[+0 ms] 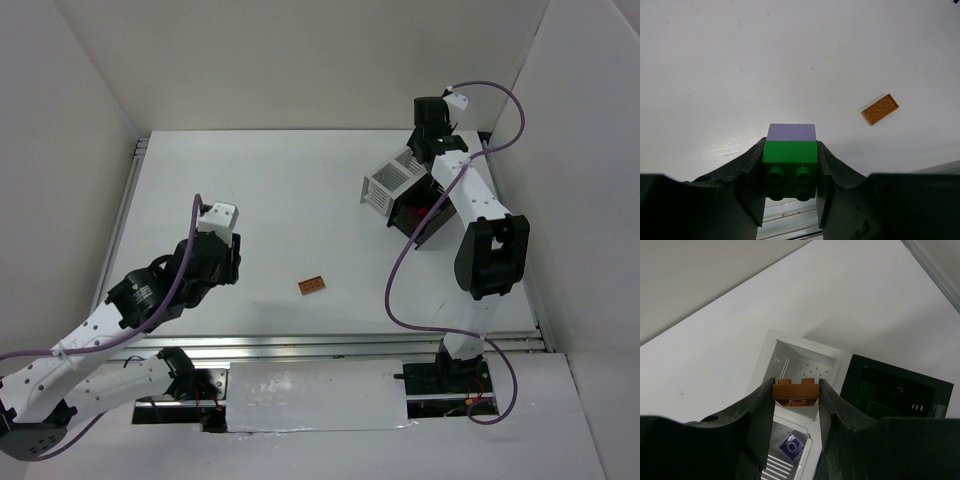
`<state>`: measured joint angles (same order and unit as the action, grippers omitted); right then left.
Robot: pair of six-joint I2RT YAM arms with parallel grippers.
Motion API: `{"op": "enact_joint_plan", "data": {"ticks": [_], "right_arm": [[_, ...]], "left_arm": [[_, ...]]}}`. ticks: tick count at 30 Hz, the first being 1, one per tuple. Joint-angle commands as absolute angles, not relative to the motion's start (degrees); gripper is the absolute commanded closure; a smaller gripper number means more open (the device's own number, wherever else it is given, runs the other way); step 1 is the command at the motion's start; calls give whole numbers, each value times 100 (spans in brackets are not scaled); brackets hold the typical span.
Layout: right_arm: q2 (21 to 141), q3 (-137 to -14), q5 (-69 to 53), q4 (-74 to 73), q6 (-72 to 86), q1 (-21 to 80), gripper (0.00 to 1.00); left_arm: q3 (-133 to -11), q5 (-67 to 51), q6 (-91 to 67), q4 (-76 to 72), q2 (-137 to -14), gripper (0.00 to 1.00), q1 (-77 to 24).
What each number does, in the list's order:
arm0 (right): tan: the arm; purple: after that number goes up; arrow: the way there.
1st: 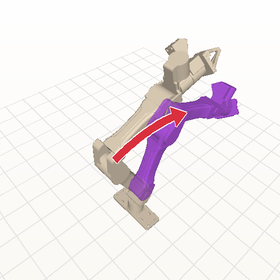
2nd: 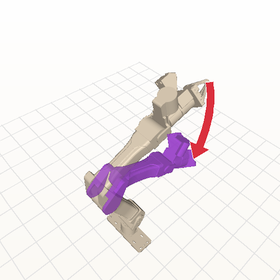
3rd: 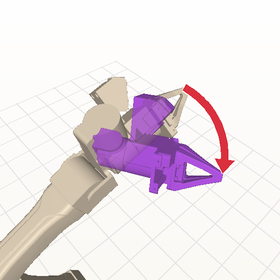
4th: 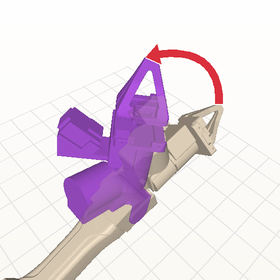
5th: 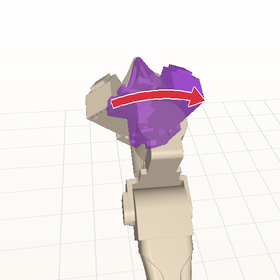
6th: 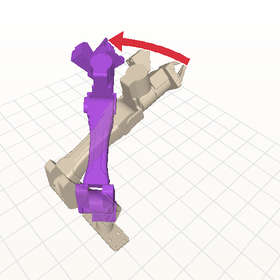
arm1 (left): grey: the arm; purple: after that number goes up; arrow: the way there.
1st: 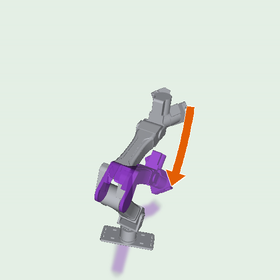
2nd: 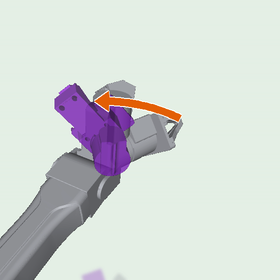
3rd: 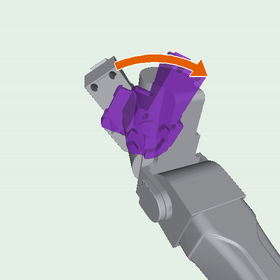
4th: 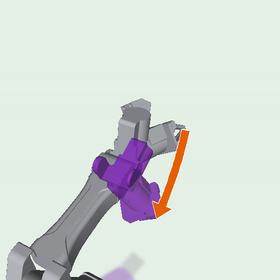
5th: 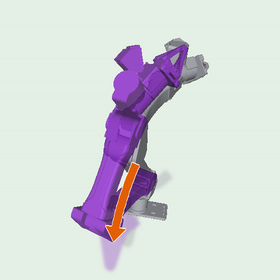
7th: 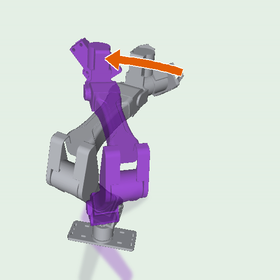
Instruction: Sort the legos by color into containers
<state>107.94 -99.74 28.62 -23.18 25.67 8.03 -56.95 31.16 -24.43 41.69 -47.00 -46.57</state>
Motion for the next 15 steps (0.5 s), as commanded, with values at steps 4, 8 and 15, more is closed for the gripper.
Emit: {"op": "enact_joint_plan", "data": {"ticks": [4,8,15], "right_arm": [[10705,-9905,2637,-2109,2610,765,100],[10740,-9861,2453,-2074,2593,747,100],[10960,-10002,2514,-2136,2540,703,95]], "left_arm": [[-5704,3445,-2619,4140,-4790,100,-4623],[-5713,3437,-2637,4131,-4790,100,-4597],[-5687,3437,-2637,4131,-4808,100,-4579]]}}
